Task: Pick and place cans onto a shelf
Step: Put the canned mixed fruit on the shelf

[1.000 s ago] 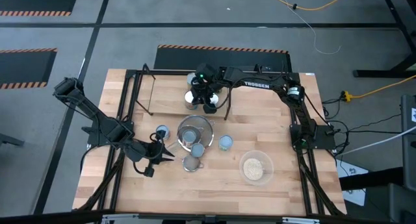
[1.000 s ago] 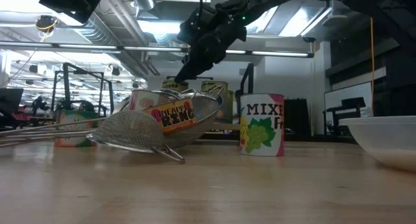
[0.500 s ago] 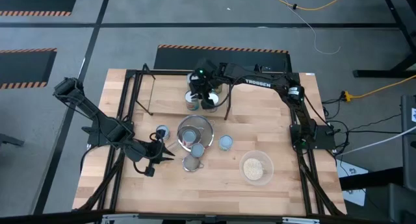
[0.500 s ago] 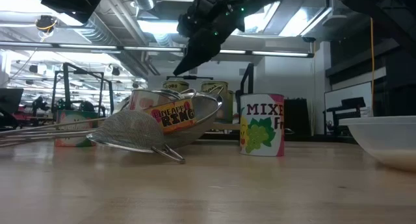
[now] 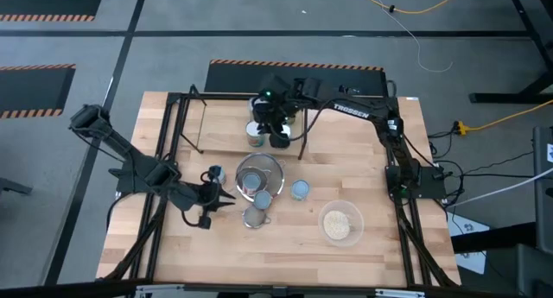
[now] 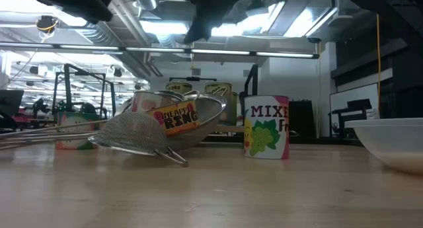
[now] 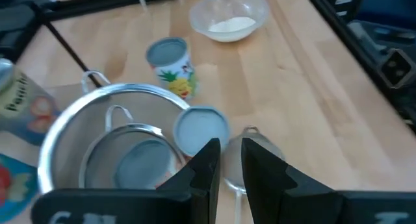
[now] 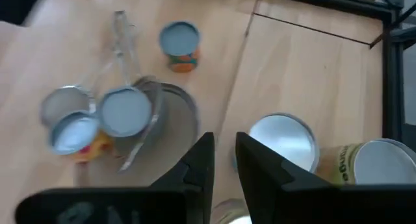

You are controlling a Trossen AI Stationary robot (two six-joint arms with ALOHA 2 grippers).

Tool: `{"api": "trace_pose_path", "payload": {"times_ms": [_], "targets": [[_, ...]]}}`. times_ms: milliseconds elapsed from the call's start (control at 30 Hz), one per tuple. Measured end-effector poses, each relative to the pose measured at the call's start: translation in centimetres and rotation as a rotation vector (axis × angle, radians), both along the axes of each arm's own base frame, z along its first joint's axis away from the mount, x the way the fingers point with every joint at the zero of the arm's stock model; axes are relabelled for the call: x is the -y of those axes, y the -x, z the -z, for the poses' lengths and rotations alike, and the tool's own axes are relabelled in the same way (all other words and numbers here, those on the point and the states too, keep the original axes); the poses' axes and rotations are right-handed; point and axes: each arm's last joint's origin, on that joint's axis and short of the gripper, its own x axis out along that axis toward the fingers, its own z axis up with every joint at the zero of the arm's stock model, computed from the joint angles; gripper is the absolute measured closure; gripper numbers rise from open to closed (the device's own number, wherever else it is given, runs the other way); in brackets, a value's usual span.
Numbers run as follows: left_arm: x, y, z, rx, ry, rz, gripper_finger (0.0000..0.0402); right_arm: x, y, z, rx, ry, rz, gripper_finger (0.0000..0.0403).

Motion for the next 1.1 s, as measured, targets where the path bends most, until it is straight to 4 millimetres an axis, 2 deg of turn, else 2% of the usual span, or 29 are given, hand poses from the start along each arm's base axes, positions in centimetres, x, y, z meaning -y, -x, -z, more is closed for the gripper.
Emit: {"api": "trace_pose_path", "payload": {"times_ms": [167, 467, 800, 967, 1100], "targets": [[-1.2, -0.7, -0.2, 0.017, -0.043, -0.030, 0.0346, -2.9, 1.0, -1.0, -0.107, -0.048, -0.024, 0.0334], [-3.3, -1.7, -0.1, -0.002, -0.094, -0.039, 0.0346, -9.5, 2.2, -0.6, -0.336, -0.137, -0.024, 0.0334], [-5.1, -2.4, -0.1, -0.031, -0.061, 0.026, 0.0346, -16.6, 3.8, -0.2, -0.482, 0.004, 0.048, 0.0334], [-5.3, -2.5, -0.1, -0.032, -0.060, 0.019, 0.0346, -18.9, 4.3, -0.3, -0.468, 0.073, 0.052, 0.0334], [-5.3, -2.5, -0.1, -0.032, -0.060, 0.019, 0.0346, -19.8, 5.0, -0.6, -0.460, 0.096, 0.035, 0.0334]]}}
